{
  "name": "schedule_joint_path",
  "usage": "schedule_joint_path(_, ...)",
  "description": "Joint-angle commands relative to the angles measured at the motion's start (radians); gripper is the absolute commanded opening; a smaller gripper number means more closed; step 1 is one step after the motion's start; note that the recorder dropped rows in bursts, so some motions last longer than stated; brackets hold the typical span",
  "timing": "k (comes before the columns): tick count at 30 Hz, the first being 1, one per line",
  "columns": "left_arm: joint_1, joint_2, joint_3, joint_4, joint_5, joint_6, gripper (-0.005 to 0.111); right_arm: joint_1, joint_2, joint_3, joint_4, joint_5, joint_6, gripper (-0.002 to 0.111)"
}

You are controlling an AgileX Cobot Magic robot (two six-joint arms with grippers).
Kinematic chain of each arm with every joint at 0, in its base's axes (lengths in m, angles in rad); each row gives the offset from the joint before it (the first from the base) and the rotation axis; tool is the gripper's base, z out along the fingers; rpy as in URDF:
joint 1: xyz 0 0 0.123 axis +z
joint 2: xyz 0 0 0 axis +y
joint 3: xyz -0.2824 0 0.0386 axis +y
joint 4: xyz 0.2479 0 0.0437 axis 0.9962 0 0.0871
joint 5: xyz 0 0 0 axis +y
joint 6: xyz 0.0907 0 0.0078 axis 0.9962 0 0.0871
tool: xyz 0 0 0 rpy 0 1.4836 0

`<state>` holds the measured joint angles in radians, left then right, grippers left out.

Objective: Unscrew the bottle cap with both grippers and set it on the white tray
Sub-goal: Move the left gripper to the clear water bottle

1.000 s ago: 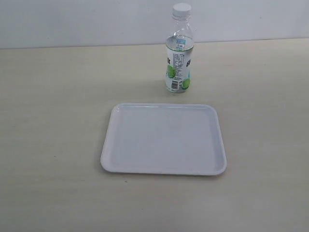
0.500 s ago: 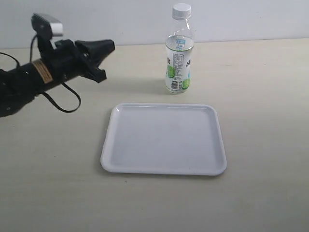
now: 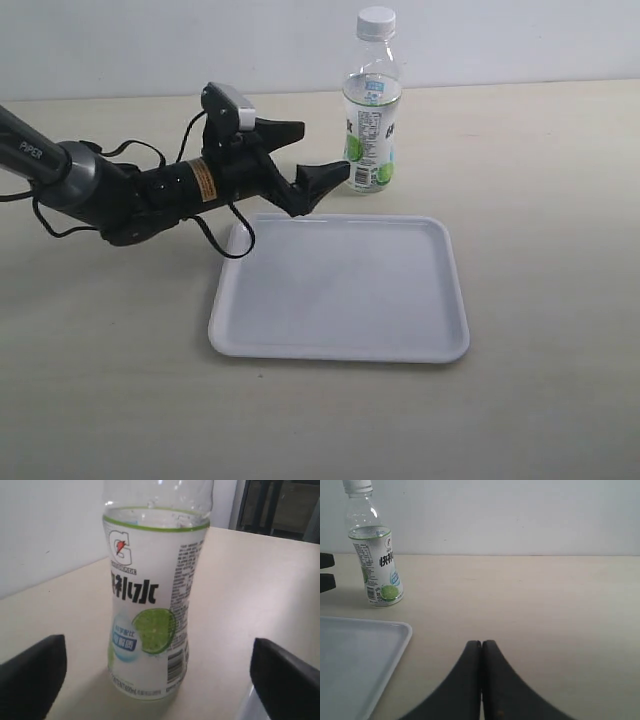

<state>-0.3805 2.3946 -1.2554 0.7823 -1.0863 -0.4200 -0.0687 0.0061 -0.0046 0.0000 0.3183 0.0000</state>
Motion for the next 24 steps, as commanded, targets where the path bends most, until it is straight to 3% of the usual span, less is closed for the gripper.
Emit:
schedule_joint_path(1, -0.017, 0.004, -0.022, -0.021, 0.008, -0.007, 0.105, -0.001, -0.006, 0.005, 0.0, -0.009, 0.0, 0.0)
schedule_joint_path(9, -0.05, 0.004, -0.029, -0.176, 0.056, 0.048, 0.105, -0.001, -0.006, 0.005, 0.0, -0.009, 0.0, 0.0)
schedule_joint_path(13, -0.067, 0.013, -0.054, -0.176, 0.063, 0.049, 0.105, -0.001, -0.006, 0.005, 0.0, -0.009, 0.0, 0.0)
schedule_joint_path(24, -0.137, 0.094, -0.208, -0.246, 0.186, 0.046, 0.105, -0.001, -0.006, 0.005, 0.0, -0.009, 0.005, 0.0)
